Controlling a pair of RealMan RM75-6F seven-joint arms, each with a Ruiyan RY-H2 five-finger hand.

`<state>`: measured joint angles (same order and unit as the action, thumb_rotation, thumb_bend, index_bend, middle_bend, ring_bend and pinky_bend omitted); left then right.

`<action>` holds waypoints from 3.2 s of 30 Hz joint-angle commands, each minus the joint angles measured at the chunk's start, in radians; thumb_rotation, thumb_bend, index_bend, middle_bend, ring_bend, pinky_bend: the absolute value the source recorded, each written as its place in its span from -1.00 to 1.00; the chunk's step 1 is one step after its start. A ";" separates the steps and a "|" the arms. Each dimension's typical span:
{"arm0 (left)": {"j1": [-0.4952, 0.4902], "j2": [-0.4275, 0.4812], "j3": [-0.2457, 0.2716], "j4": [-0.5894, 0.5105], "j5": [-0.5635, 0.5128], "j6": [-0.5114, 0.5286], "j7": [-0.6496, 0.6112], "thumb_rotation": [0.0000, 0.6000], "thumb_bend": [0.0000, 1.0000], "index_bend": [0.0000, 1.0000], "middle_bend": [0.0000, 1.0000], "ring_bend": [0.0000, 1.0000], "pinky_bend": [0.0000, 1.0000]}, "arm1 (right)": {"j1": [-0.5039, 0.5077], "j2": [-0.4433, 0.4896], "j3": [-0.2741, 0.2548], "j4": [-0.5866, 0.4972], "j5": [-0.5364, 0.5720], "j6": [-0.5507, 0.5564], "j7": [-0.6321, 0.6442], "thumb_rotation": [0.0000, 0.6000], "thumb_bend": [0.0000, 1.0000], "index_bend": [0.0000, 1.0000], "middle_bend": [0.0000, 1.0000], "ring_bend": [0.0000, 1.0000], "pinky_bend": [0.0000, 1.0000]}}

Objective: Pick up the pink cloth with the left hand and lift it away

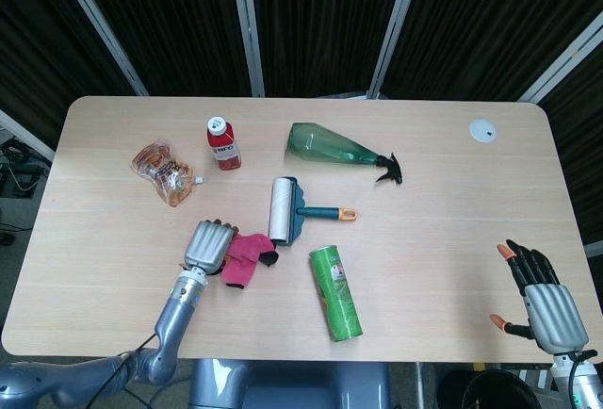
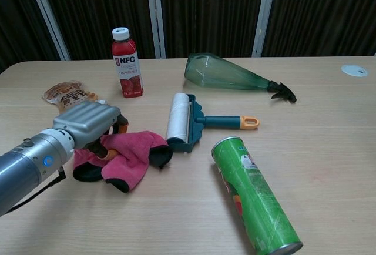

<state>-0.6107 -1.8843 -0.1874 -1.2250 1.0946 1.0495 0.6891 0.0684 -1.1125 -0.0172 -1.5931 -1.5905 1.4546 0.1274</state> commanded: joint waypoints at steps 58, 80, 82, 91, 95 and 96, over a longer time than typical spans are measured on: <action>0.004 0.083 0.036 -0.052 -0.045 0.042 0.009 1.00 0.32 0.59 -0.01 -0.18 0.06 | 0.000 -0.001 -0.001 0.003 -0.003 0.000 -0.010 1.00 -1.00 -1.00 -1.00 -1.00 -1.00; 0.138 0.418 0.037 -0.195 0.027 0.161 -0.215 1.00 0.11 0.31 -0.24 -0.32 0.00 | -0.001 0.001 -0.002 -0.009 0.005 -0.008 -0.031 1.00 -1.00 -1.00 -1.00 -1.00 -1.00; 0.152 0.429 0.045 -0.179 0.019 0.152 -0.238 1.00 -0.03 0.17 -0.38 -0.43 -0.11 | -0.001 0.001 -0.002 -0.011 0.005 -0.008 -0.035 1.00 -1.00 -1.00 -1.00 -1.00 -1.00; 0.170 0.445 0.047 -0.152 0.025 0.151 -0.286 1.00 -0.88 -0.62 -1.00 -1.00 -0.76 | -0.001 -0.001 -0.001 -0.013 0.007 -0.008 -0.044 1.00 -1.00 -1.00 -1.00 -1.00 -1.00; 0.178 0.447 0.038 -0.147 0.021 0.159 -0.307 1.00 -1.00 -0.72 -1.00 -1.00 -0.86 | -0.002 0.000 -0.002 -0.013 0.006 -0.009 -0.045 1.00 -1.00 -1.00 -1.00 -1.00 -1.00; 0.180 0.449 0.036 -0.150 0.018 0.160 -0.310 1.00 -1.00 -0.72 -1.00 -1.00 -0.87 | -0.002 0.000 -0.002 -0.013 0.006 -0.009 -0.044 1.00 -1.00 -1.00 -1.00 -1.00 -1.00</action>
<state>-0.4324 -1.4365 -0.1499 -1.3734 1.1145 1.2084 0.3806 0.0667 -1.1126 -0.0192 -1.6057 -1.5841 1.4460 0.0829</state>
